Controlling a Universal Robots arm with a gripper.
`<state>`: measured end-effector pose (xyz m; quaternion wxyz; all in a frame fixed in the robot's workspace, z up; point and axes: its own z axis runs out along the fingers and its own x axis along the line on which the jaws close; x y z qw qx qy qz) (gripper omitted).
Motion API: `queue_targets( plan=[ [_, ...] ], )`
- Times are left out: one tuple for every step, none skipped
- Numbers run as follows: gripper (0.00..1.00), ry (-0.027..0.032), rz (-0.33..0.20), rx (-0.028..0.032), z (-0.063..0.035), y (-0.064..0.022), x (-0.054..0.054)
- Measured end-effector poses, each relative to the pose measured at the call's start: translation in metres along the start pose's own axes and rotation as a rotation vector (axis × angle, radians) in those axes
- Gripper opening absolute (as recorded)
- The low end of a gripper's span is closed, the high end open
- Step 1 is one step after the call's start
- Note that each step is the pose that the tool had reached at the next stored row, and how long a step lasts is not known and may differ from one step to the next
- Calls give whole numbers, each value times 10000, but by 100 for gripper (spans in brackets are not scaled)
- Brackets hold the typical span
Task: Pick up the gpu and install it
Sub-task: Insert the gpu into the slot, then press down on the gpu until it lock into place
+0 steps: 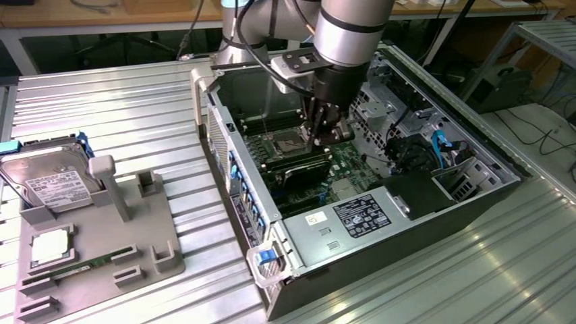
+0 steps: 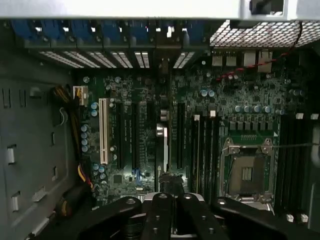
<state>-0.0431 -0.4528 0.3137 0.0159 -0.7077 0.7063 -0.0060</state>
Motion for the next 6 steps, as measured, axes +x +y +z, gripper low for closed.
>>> queue_targets(
  plan=[
    [11, -1, -1, 1, 0, -5, 0],
    [11, -1, 0, 1, 0, -5, 0],
    [11, -1, 0, 1, 0, -6, 0],
    [11, -1, 0, 1, 0, -6, 0],
    [11, -1, 0, 1, 0, -5, 0],
    [11, -1, 0, 1, 0, -5, 0]
  ],
)
